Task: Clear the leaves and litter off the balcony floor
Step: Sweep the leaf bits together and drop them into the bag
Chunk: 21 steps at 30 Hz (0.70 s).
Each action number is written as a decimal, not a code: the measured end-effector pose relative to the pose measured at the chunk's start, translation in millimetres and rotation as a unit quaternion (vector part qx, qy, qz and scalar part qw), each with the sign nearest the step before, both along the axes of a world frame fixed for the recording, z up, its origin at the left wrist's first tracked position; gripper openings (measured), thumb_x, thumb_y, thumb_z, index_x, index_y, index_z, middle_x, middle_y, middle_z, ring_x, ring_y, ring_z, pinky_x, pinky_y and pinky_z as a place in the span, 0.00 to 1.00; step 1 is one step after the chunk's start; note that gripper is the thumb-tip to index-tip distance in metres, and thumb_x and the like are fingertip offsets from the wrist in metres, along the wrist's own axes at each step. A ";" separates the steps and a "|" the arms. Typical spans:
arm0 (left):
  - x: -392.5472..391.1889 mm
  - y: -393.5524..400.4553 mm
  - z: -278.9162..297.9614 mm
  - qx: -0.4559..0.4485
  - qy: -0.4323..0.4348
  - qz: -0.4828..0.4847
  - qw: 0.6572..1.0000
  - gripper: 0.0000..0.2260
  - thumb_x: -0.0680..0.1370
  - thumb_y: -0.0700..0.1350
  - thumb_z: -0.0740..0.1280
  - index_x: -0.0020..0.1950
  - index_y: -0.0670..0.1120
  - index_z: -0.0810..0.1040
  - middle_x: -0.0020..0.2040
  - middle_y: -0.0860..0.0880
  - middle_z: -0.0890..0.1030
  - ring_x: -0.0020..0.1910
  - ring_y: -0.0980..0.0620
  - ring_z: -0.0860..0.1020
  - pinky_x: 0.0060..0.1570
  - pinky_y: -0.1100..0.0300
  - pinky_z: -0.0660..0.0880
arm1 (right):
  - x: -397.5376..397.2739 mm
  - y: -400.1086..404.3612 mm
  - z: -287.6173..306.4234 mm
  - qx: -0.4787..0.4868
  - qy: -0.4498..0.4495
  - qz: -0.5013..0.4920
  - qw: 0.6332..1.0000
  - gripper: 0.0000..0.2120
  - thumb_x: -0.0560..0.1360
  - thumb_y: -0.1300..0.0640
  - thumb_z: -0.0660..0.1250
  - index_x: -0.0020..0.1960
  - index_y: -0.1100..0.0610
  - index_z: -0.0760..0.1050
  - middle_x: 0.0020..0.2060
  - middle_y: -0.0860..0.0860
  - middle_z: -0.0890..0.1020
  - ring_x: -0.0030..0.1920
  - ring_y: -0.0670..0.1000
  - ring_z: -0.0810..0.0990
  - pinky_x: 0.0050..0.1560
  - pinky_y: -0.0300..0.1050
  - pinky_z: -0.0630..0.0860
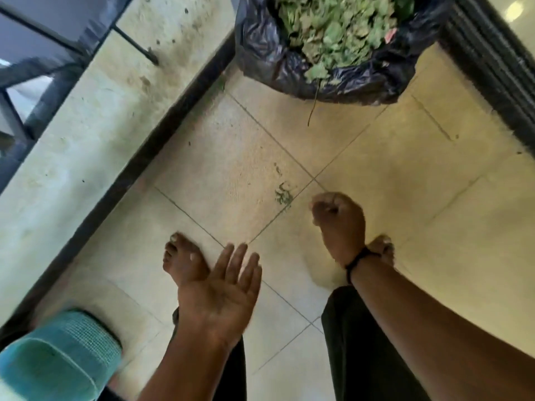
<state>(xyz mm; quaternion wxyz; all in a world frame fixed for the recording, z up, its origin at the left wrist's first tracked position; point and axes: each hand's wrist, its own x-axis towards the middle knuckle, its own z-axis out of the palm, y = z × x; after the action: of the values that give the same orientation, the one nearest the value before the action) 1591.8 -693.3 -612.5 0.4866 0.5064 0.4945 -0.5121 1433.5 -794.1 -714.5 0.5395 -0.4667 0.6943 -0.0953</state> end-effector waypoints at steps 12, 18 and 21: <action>16.0 -2.7 -27.6 -0.003 0.028 -0.065 0.998 0.26 0.79 0.62 0.57 0.61 0.41 0.79 0.57 0.42 0.84 0.59 0.41 0.80 0.62 0.47 0.72 | 21.4 68.2 -128.2 0.115 0.318 0.411 0.846 0.47 0.74 0.26 0.45 0.78 0.55 0.32 0.77 0.56 0.31 0.77 0.61 0.33 0.75 0.63 0.38; 32.6 -5.2 -32.4 0.010 0.022 -0.081 0.996 0.26 0.79 0.62 0.58 0.61 0.41 0.80 0.56 0.42 0.84 0.58 0.41 0.81 0.59 0.48 0.74 | 70.6 60.5 -151.7 0.051 0.307 0.426 0.849 0.50 0.72 0.24 0.42 0.76 0.58 0.28 0.76 0.56 0.31 0.76 0.60 0.30 0.74 0.61 0.31; 37.0 -9.4 -32.4 0.022 0.016 -0.082 0.996 0.26 0.80 0.61 0.58 0.62 0.41 0.79 0.56 0.42 0.84 0.58 0.41 0.80 0.59 0.48 0.74 | 65.2 59.9 -146.8 0.028 0.304 0.370 0.878 0.48 0.74 0.26 0.45 0.78 0.58 0.33 0.78 0.57 0.35 0.78 0.61 0.36 0.75 0.63 0.37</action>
<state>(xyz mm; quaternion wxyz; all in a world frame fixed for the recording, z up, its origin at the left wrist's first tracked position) 1628.7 -702.7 -644.9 0.4237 0.5475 0.4703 -0.5473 1498.7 -734.2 -861.3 0.3110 -0.6803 0.6033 0.2767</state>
